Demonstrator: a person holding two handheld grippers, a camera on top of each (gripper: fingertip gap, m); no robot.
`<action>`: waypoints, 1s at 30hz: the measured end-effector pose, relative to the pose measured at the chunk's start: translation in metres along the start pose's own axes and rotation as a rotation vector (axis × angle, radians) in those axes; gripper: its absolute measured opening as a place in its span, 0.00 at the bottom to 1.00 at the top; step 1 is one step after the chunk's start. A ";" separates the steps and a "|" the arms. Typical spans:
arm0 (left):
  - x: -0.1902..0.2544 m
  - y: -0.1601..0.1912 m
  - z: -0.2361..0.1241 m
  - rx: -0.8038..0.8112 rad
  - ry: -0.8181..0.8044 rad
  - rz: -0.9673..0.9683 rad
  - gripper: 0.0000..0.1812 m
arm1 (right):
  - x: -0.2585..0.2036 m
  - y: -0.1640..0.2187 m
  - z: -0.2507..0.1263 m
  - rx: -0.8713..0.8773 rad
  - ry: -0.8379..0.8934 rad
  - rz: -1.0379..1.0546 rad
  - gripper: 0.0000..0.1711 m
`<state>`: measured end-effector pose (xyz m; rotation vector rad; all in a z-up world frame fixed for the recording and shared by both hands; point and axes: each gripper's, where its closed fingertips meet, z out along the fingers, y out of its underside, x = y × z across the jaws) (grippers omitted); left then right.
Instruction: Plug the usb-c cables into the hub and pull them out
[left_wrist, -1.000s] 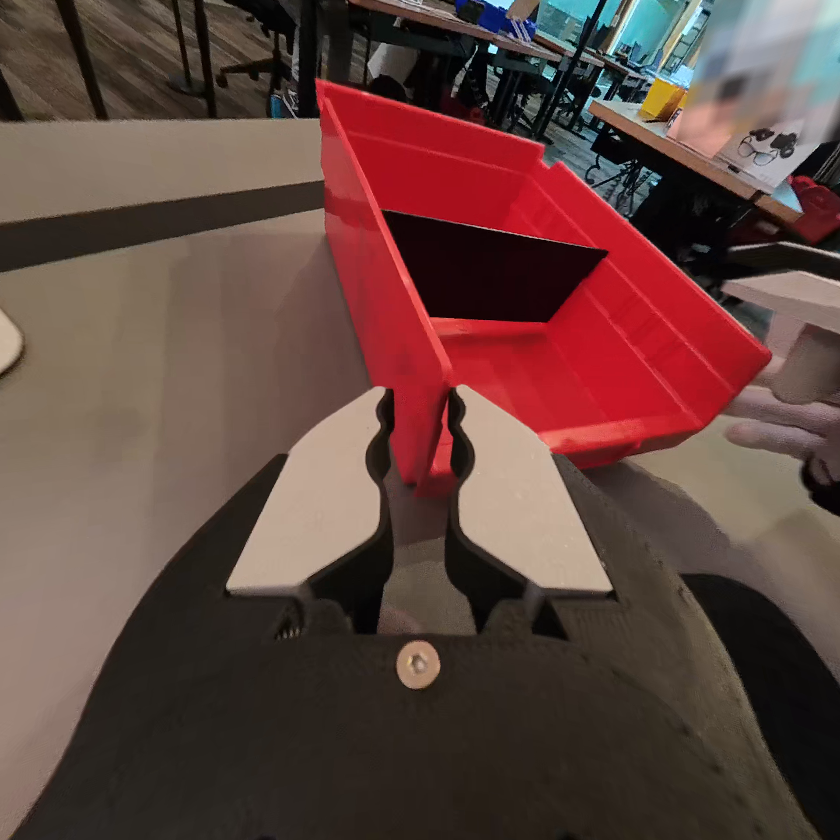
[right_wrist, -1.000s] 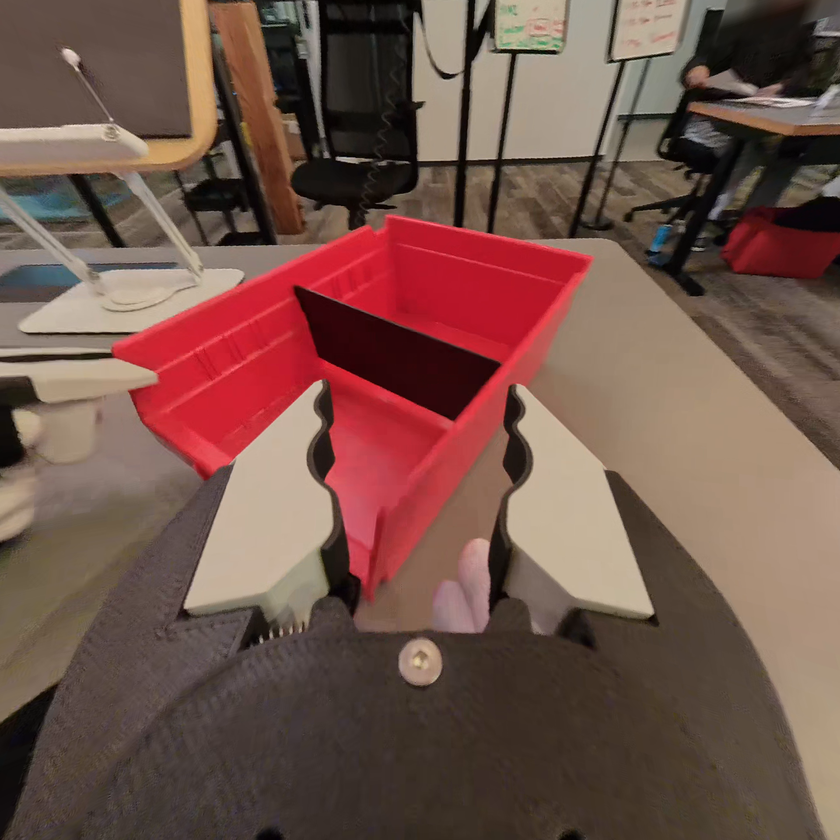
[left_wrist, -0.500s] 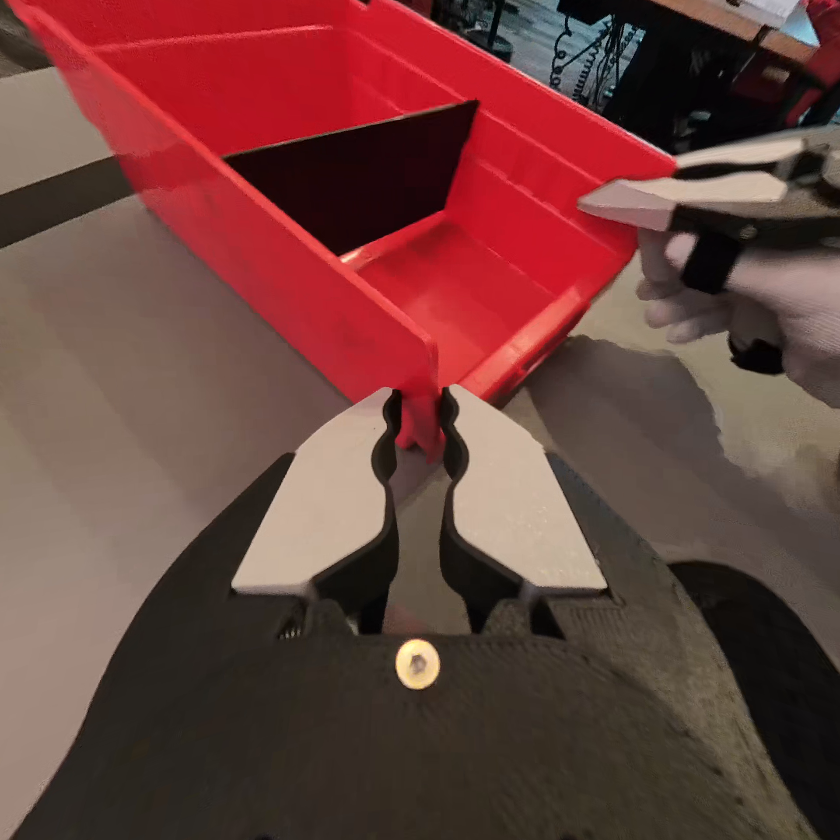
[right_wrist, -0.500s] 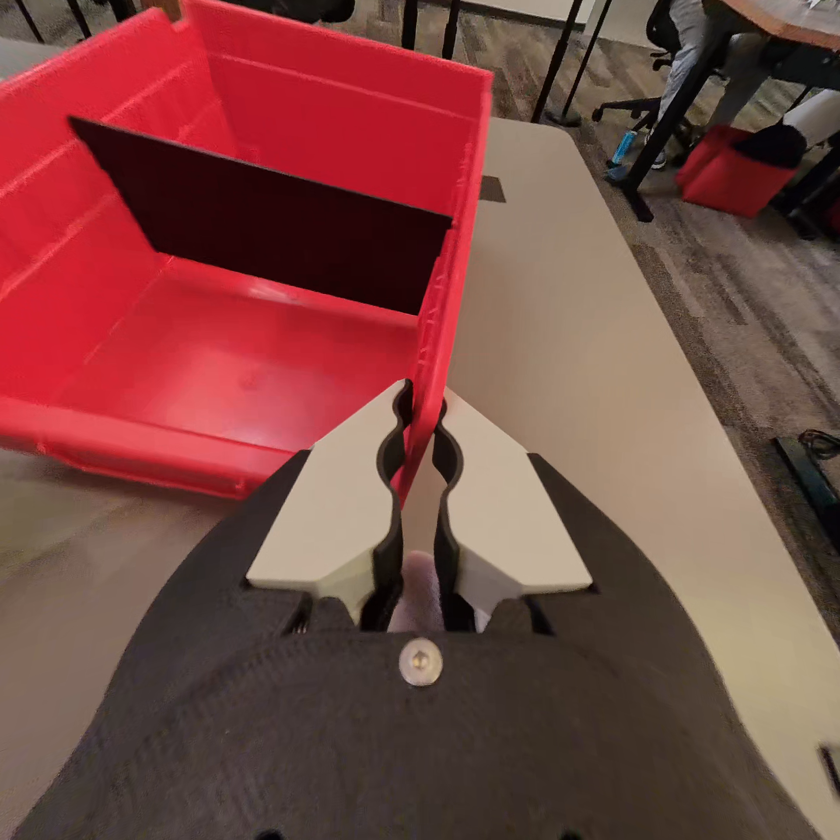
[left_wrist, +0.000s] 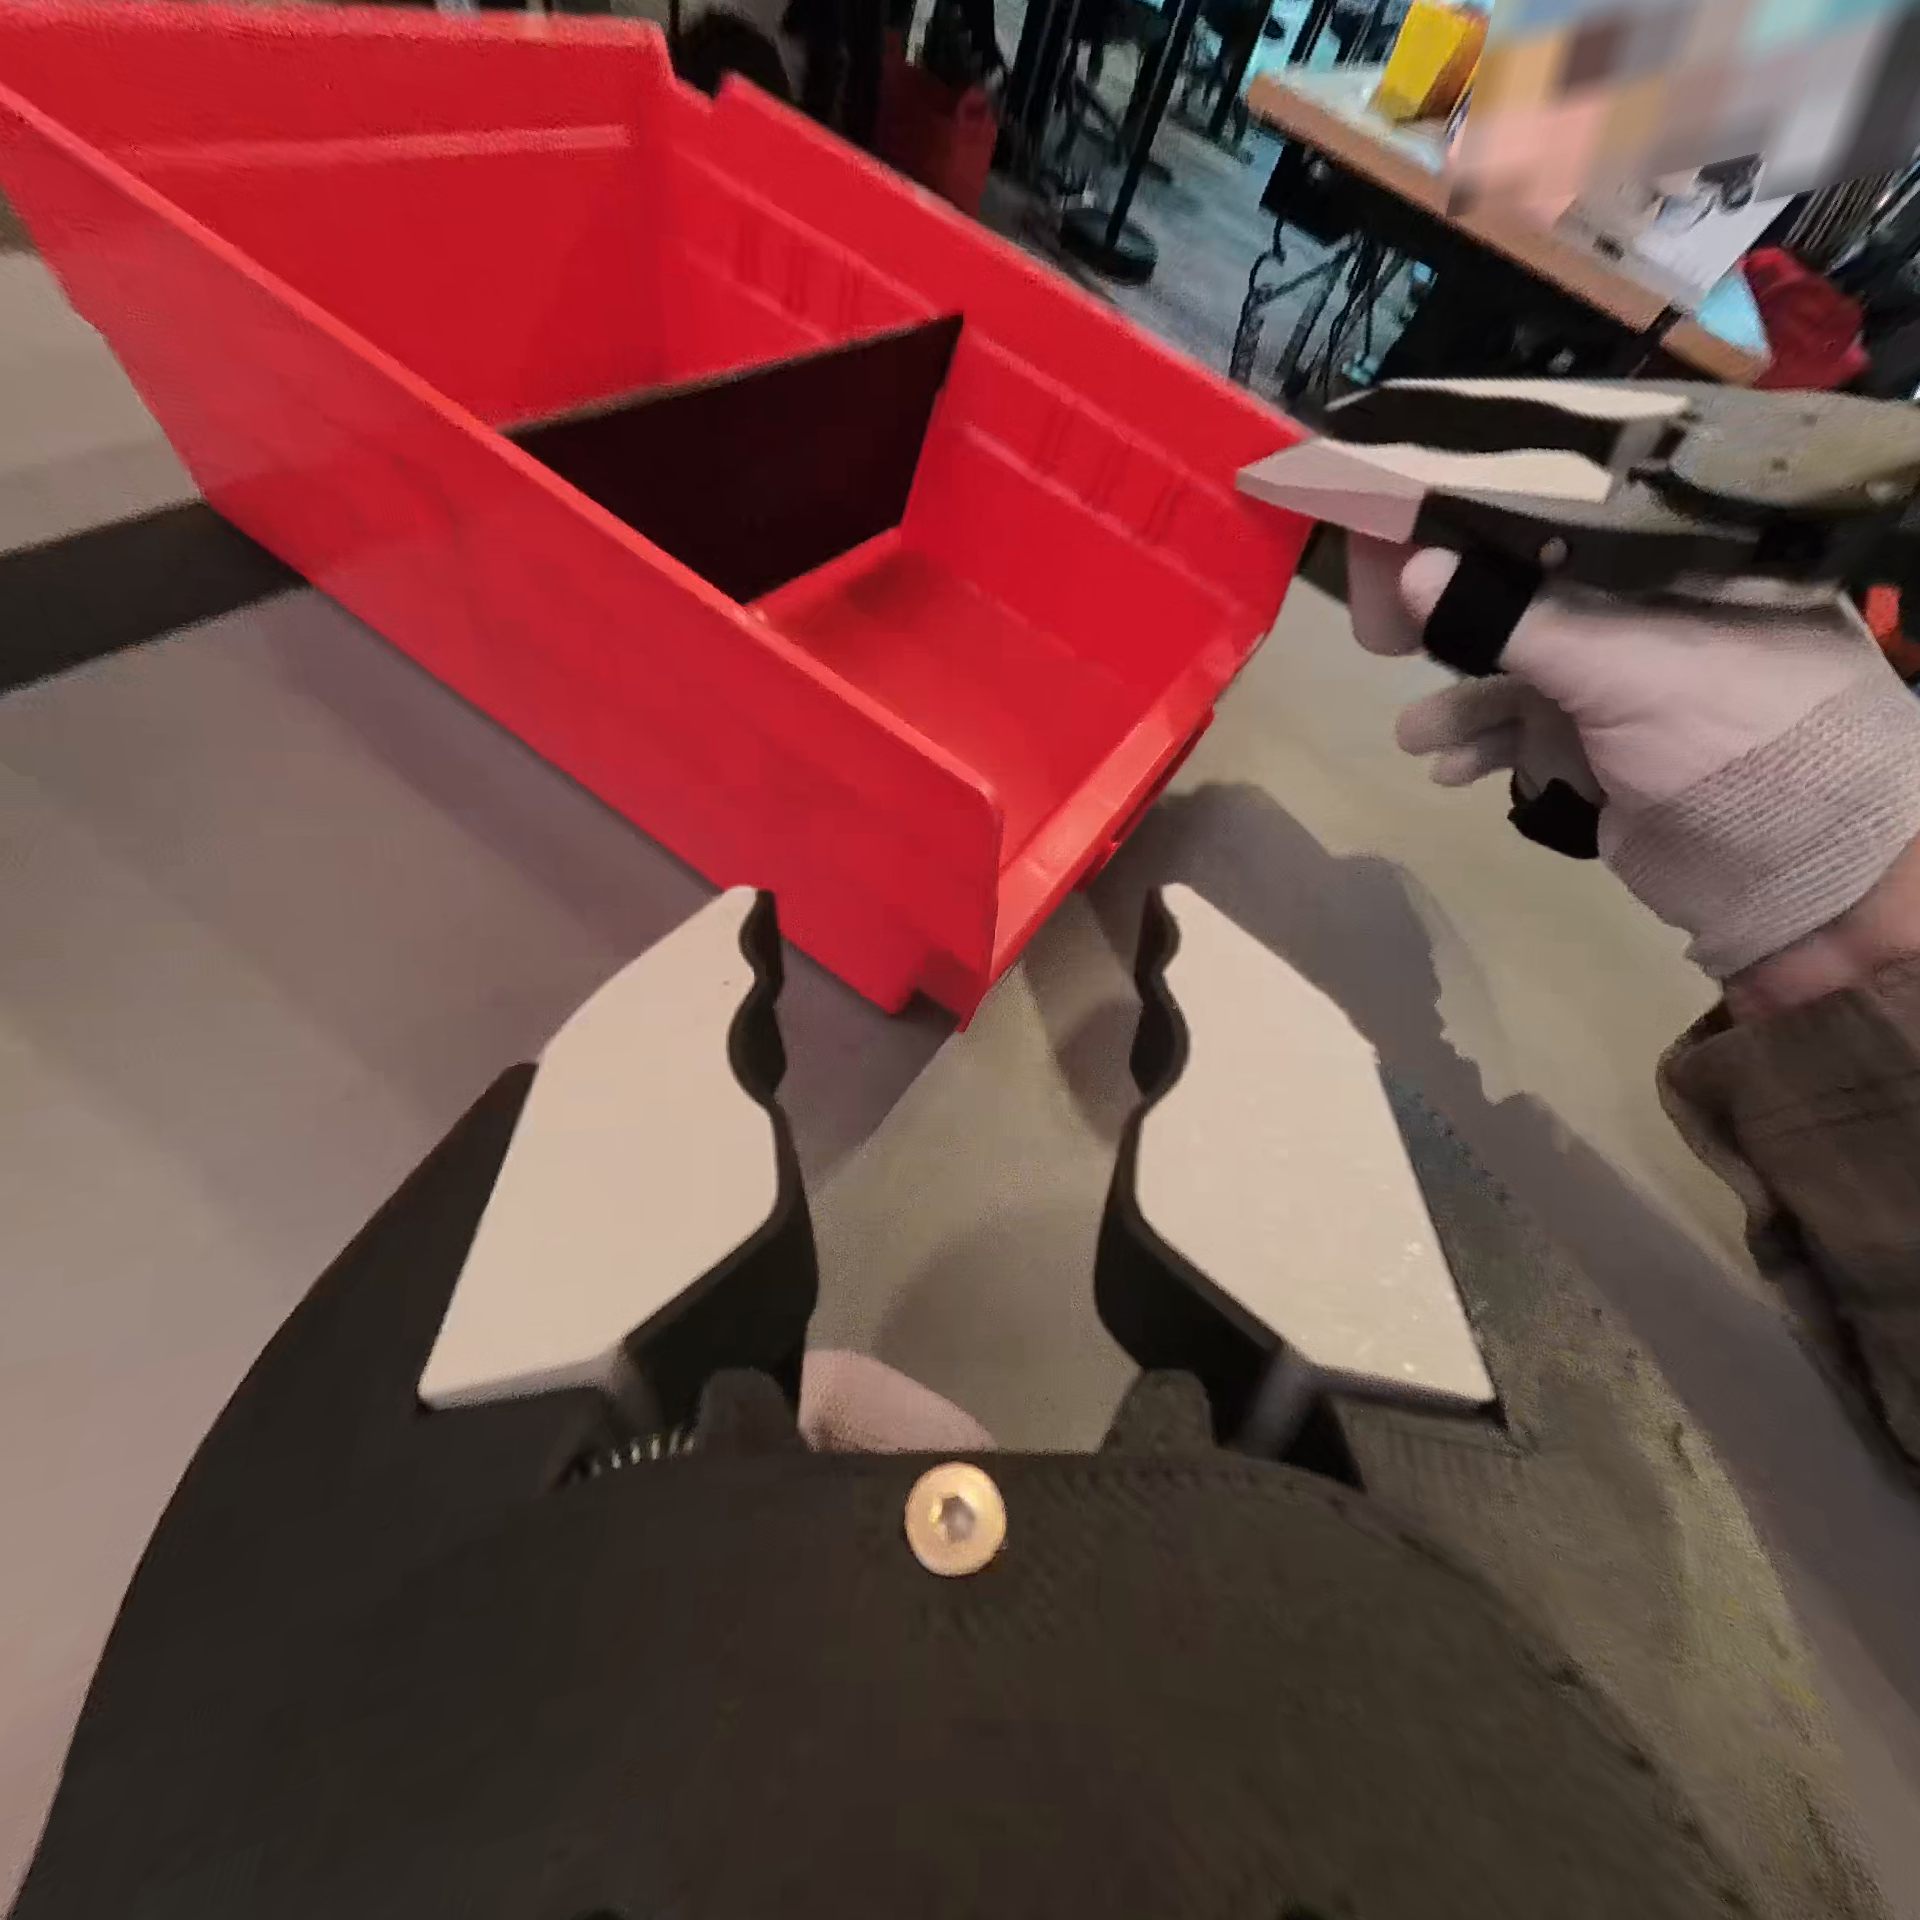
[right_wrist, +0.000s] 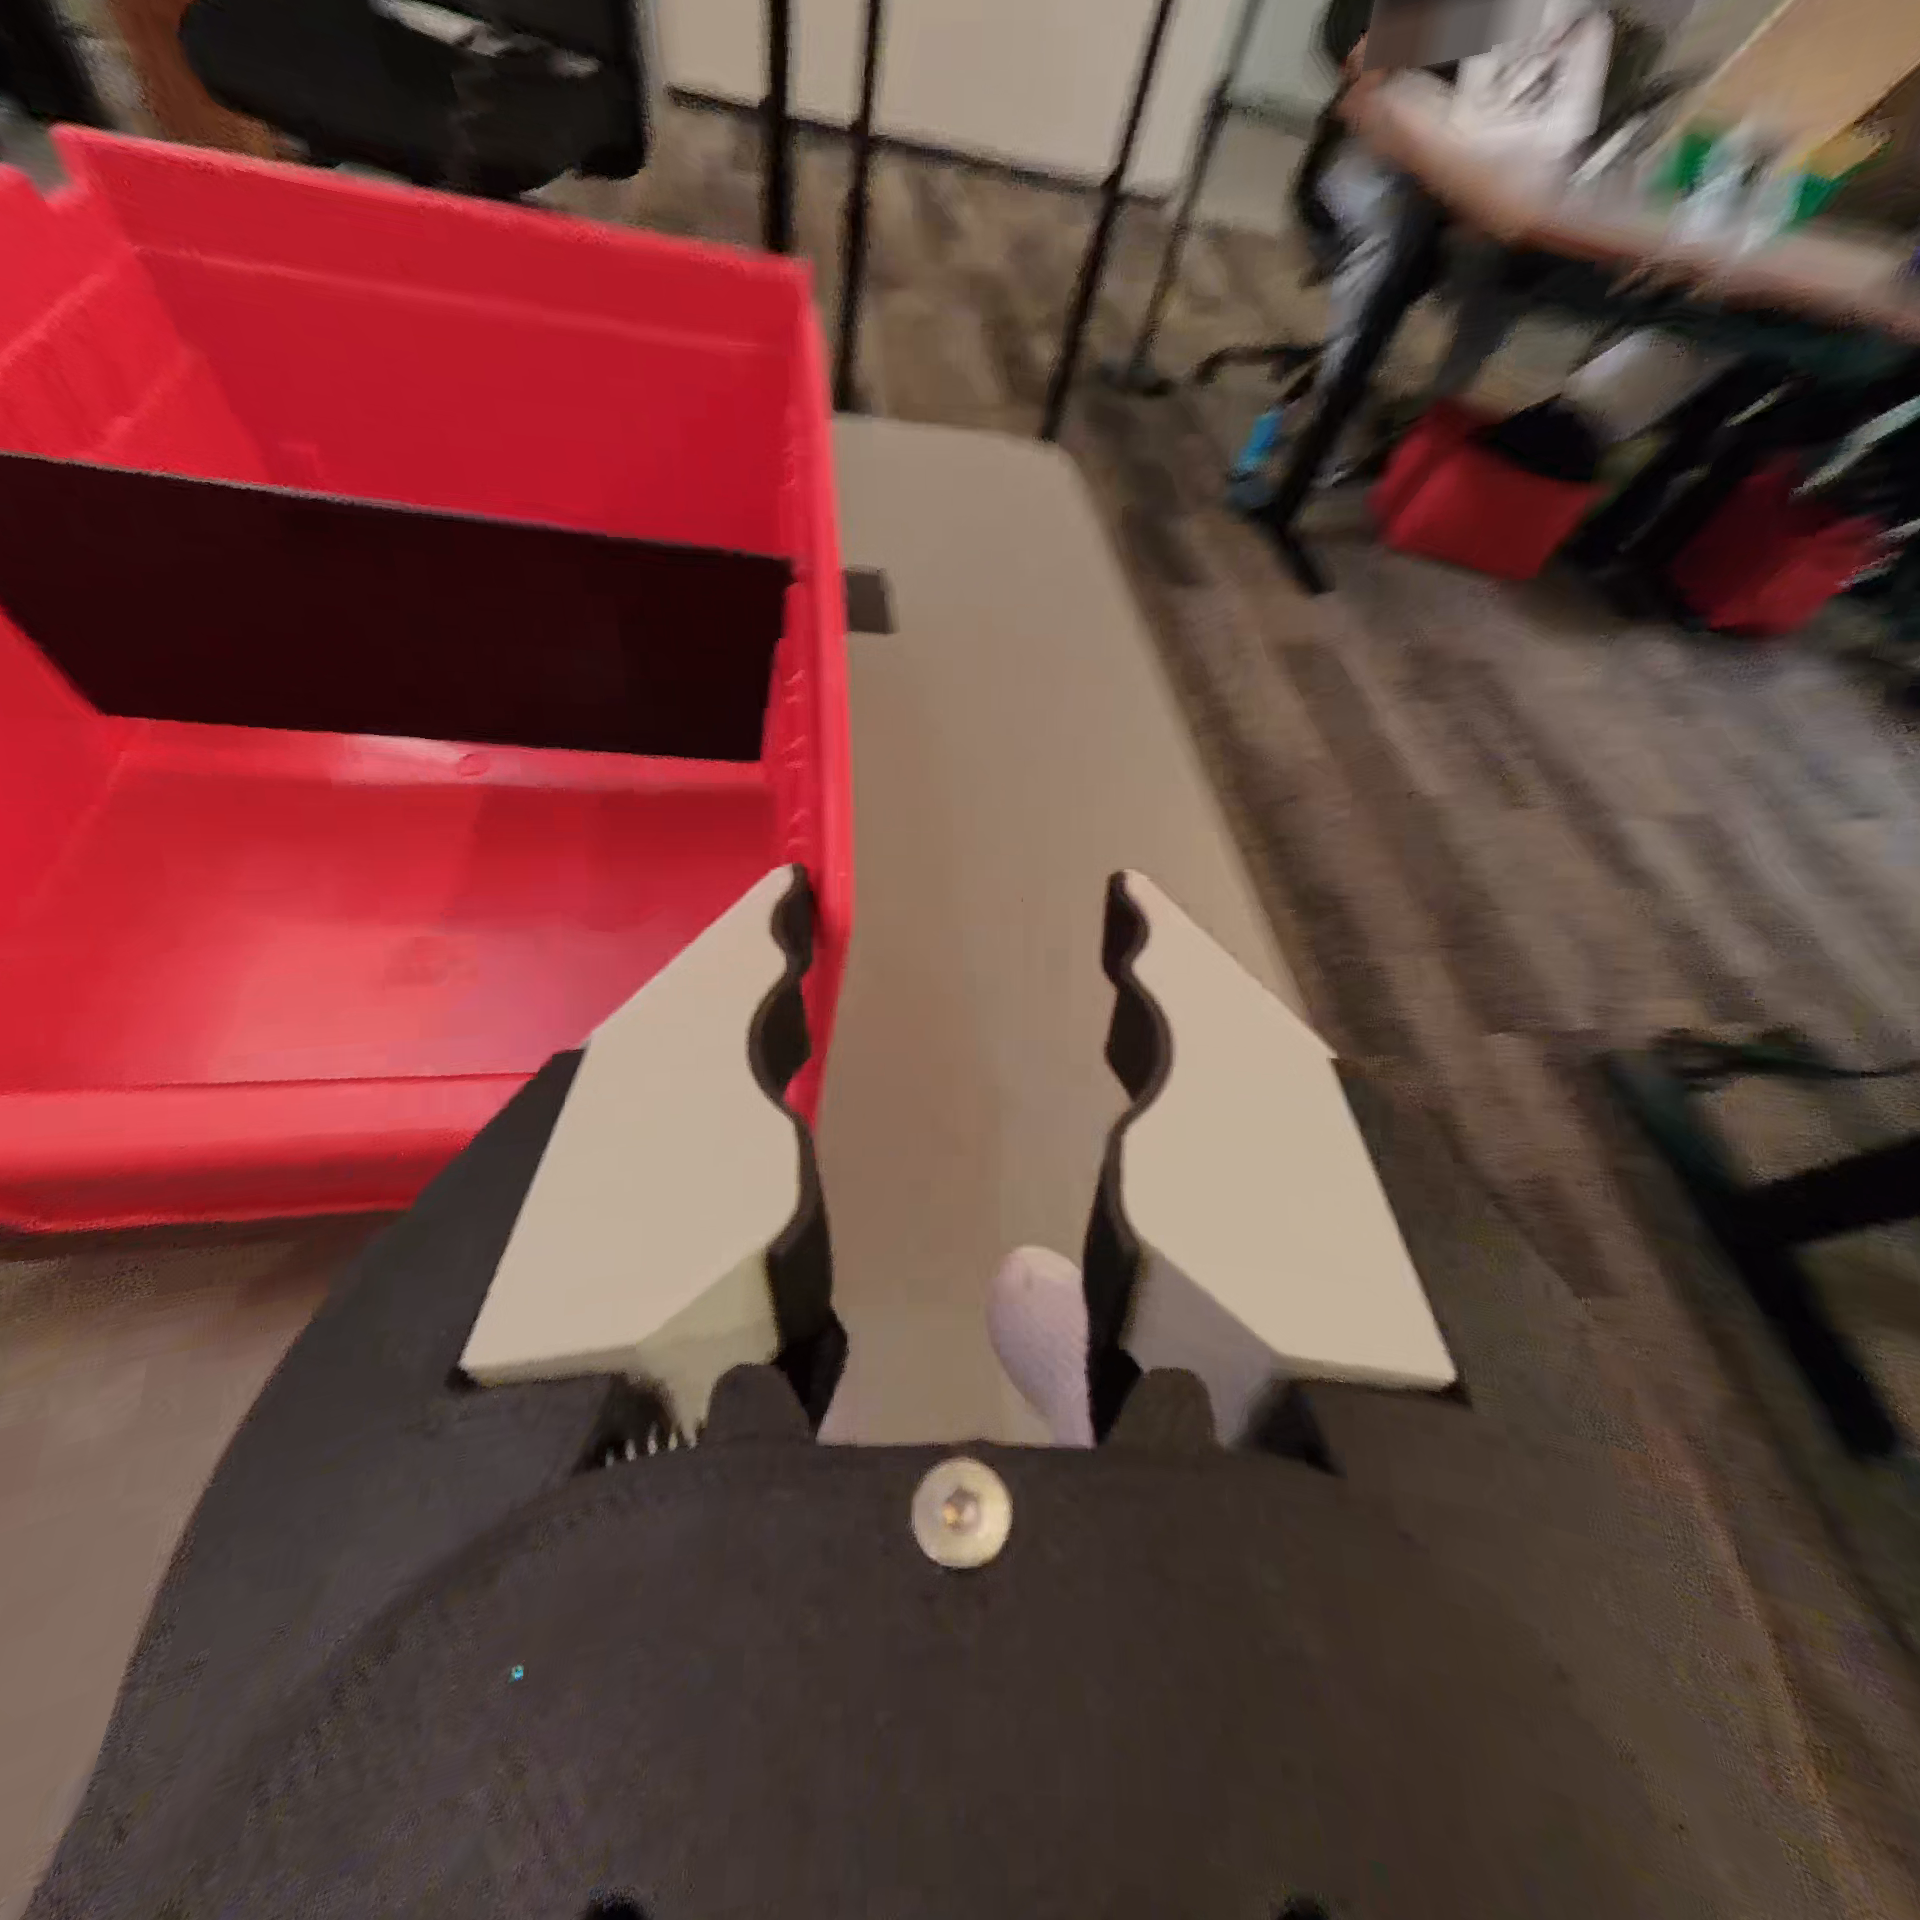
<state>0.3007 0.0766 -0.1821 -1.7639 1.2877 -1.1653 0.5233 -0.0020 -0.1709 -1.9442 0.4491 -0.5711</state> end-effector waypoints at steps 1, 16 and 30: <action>-0.002 -0.006 -0.013 0.026 -0.004 0.006 0.37 | 0.005 -0.012 -0.015 0.055 0.054 -0.033 0.34; -0.158 -0.058 -0.320 0.211 -0.541 0.257 0.33 | -0.352 -0.281 -0.173 0.736 -0.737 -0.145 0.22; -0.424 0.032 -0.584 -0.216 -1.136 0.053 0.22 | -0.415 -0.281 -0.120 0.734 -1.006 0.090 0.12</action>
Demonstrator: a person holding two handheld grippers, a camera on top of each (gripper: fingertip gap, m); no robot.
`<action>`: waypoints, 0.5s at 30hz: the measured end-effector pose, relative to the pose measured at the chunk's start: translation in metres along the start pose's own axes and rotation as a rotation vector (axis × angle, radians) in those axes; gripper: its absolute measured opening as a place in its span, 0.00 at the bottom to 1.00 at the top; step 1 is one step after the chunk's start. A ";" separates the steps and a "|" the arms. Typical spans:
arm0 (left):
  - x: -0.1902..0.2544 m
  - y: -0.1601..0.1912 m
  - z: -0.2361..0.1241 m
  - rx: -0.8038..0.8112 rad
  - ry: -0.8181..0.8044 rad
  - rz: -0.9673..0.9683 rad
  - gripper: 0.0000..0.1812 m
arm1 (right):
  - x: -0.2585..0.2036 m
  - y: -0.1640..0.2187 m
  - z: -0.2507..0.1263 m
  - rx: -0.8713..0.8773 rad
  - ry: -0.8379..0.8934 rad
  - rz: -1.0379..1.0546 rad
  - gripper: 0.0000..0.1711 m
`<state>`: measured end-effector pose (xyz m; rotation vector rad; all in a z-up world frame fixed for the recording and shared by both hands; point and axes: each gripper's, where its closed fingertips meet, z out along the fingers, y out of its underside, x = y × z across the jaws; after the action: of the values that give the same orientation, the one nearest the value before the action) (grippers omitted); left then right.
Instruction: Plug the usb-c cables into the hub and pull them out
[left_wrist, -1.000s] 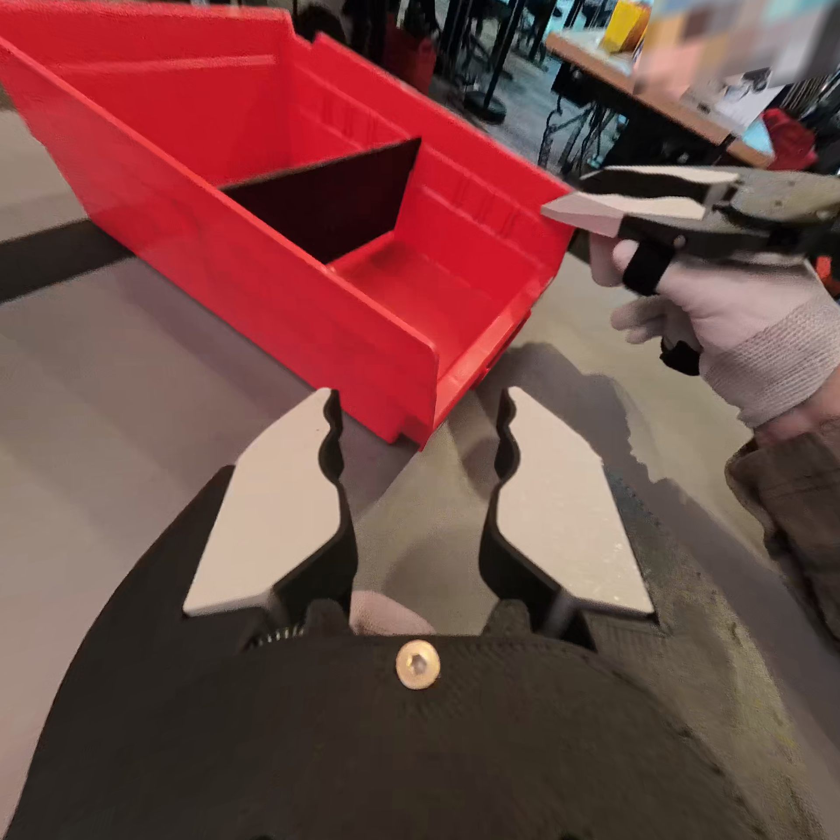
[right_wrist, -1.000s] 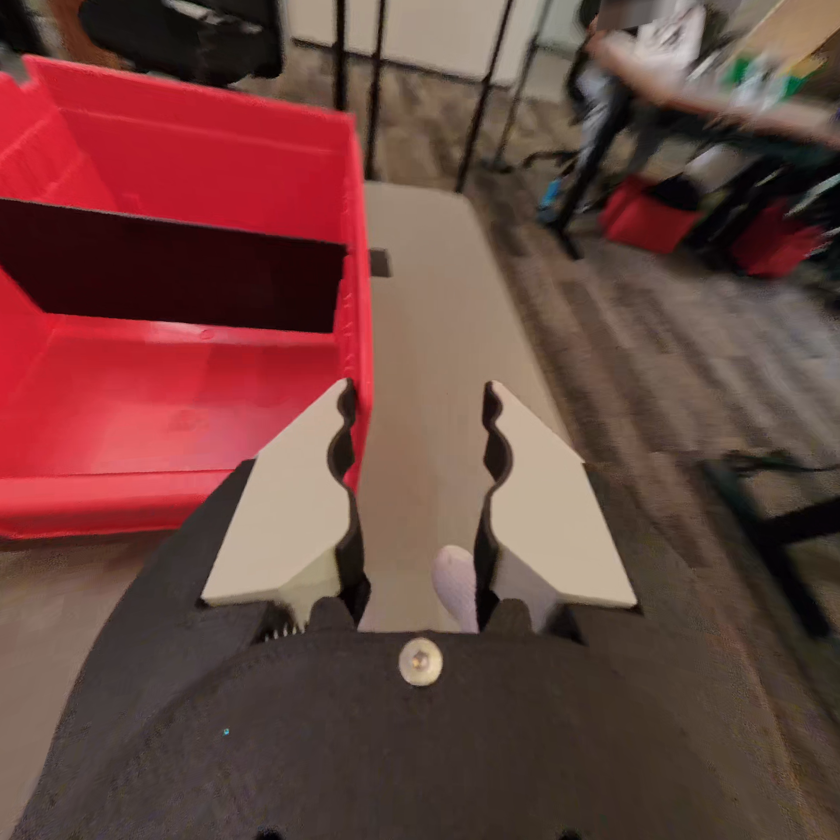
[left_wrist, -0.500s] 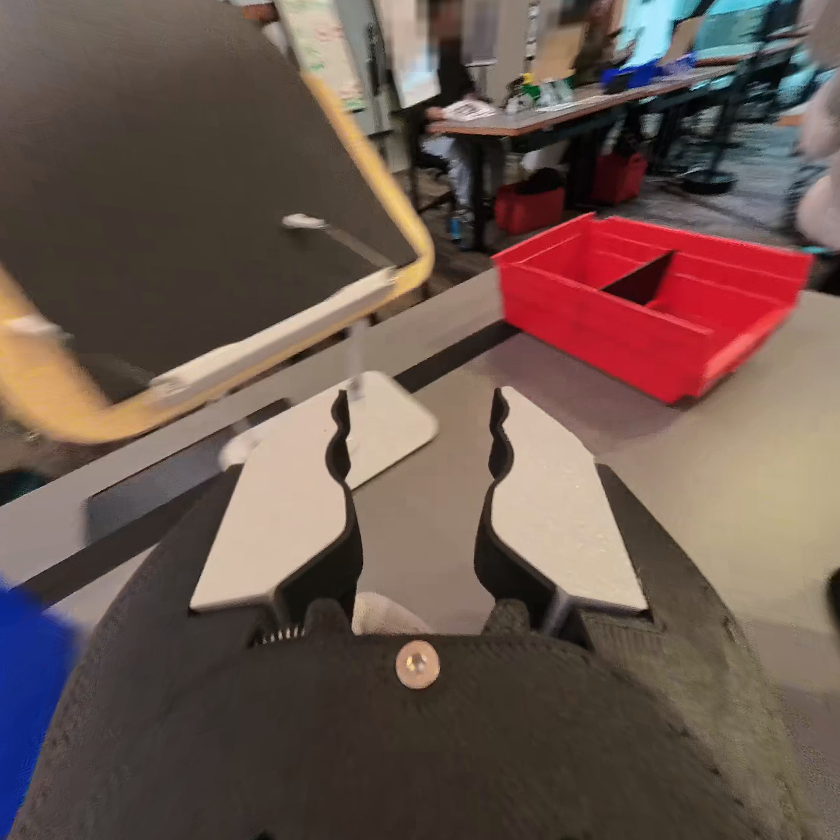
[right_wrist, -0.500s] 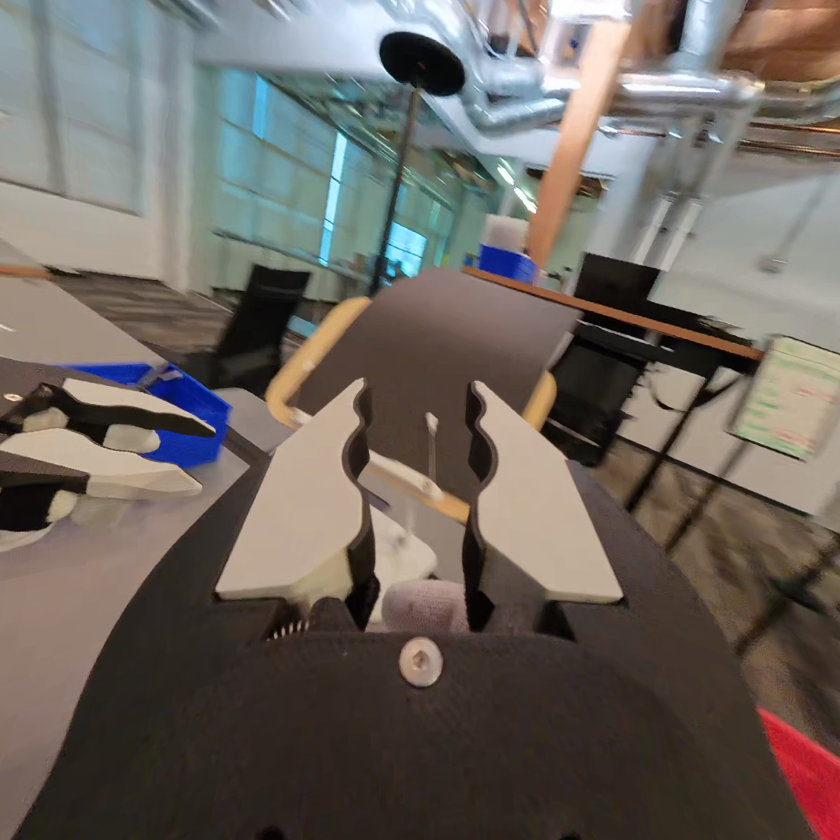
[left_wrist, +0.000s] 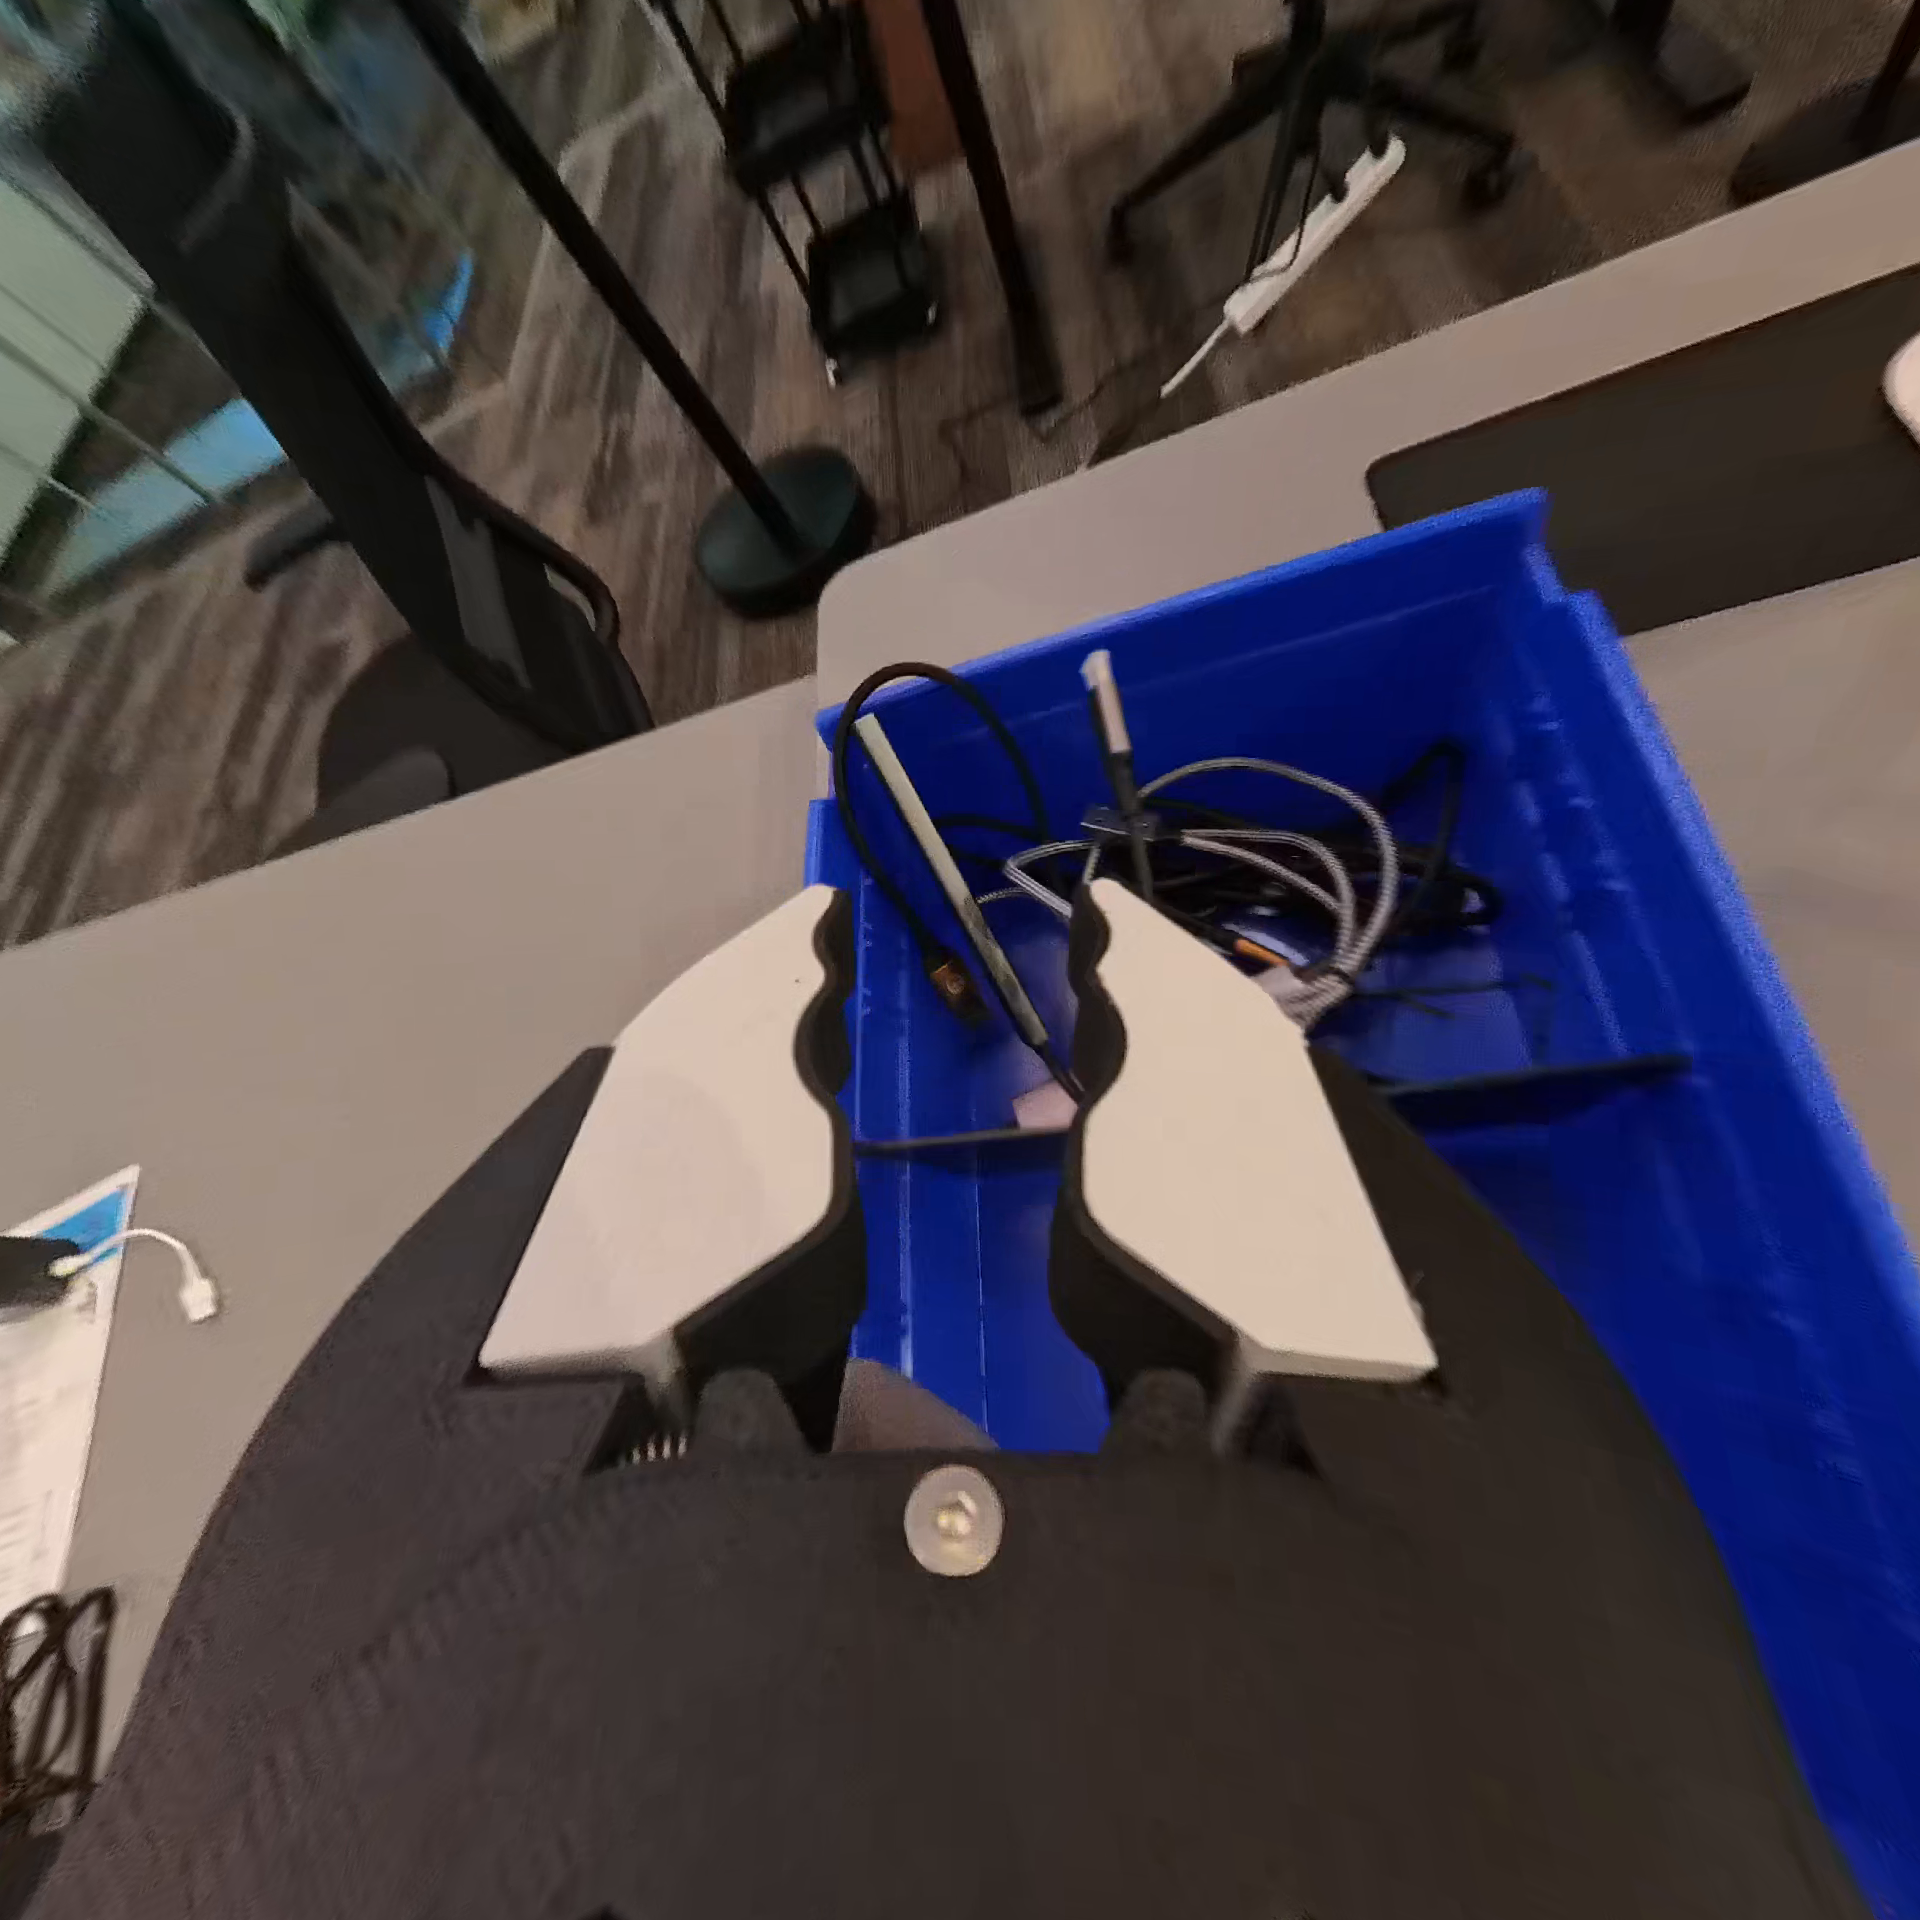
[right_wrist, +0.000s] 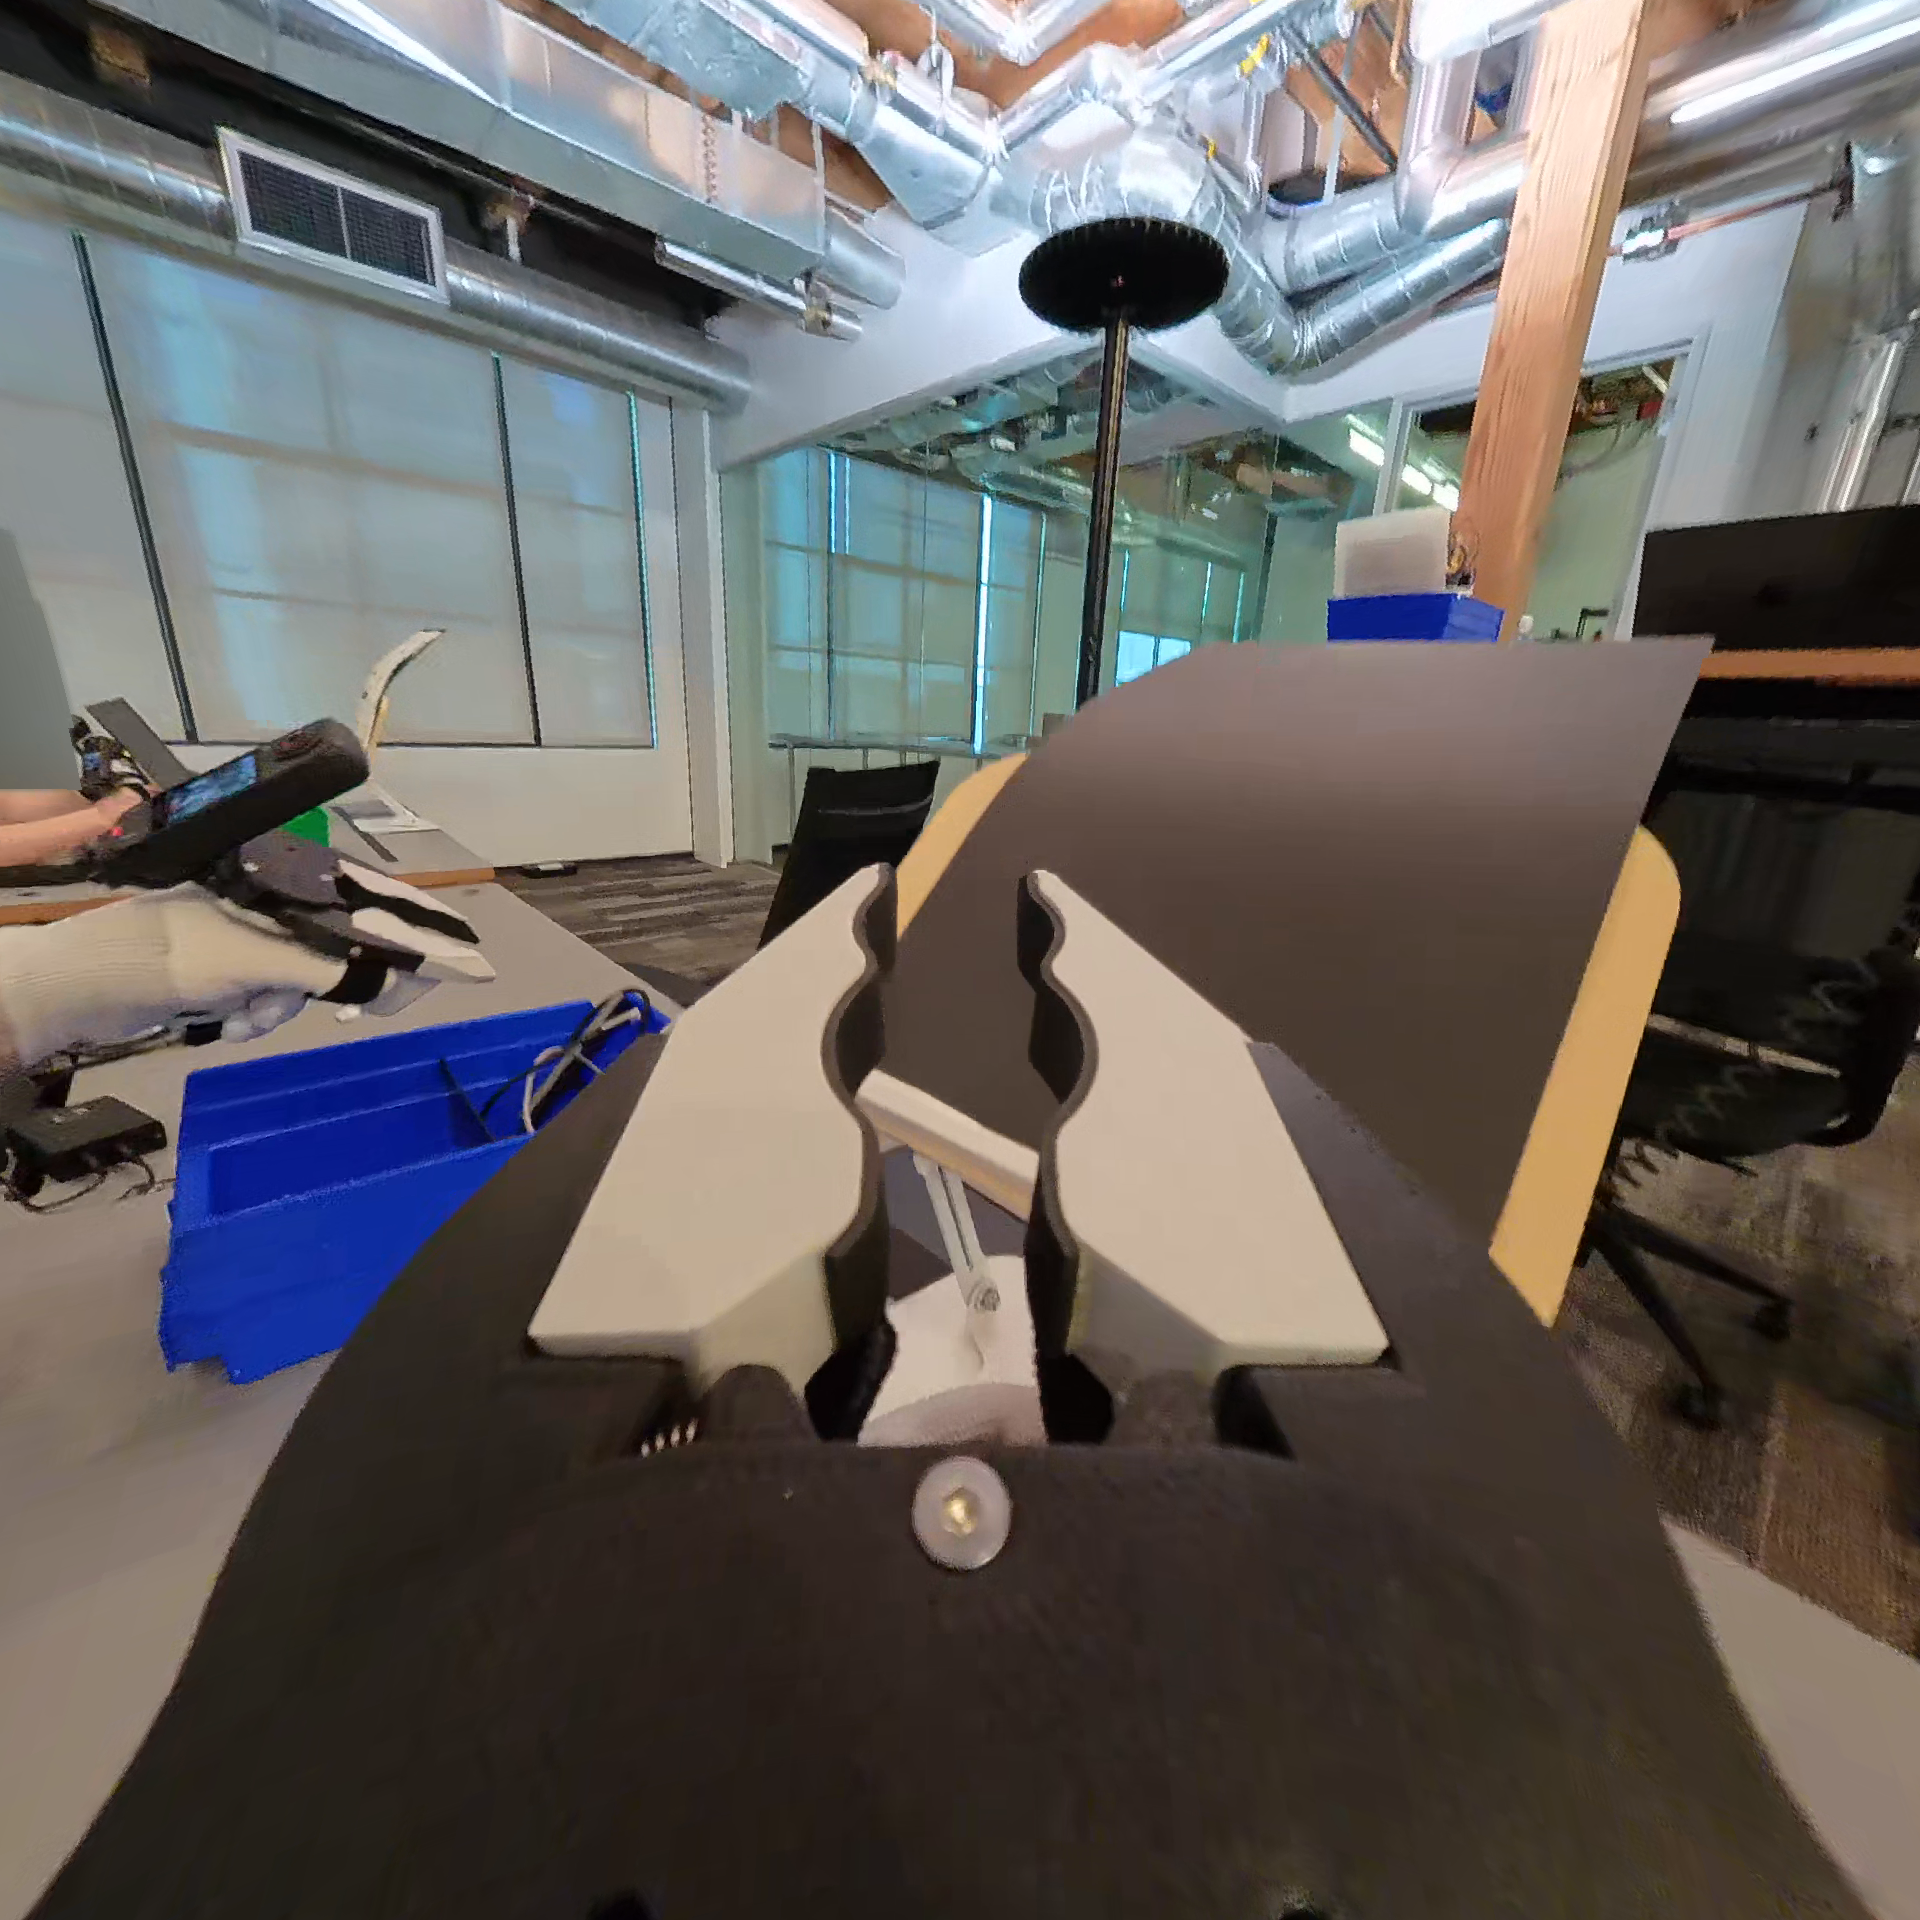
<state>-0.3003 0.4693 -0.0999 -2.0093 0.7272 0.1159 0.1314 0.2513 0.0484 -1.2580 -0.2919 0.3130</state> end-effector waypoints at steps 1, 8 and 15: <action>-0.003 0.003 0.014 -0.030 0.015 -0.020 0.21 | 0.004 0.007 0.000 -0.020 0.006 0.001 0.12; 0.004 0.036 0.091 -0.319 0.078 -0.142 0.18 | 0.025 0.016 -0.007 -0.020 0.043 0.032 0.13; -0.009 0.055 0.125 -0.423 -0.009 -0.170 0.08 | 0.040 0.019 -0.014 -0.019 0.080 0.046 0.13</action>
<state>-0.3111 0.5559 -0.2051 -2.4629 0.5544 0.1910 0.1723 0.2594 0.0279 -1.2946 -0.1975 0.2991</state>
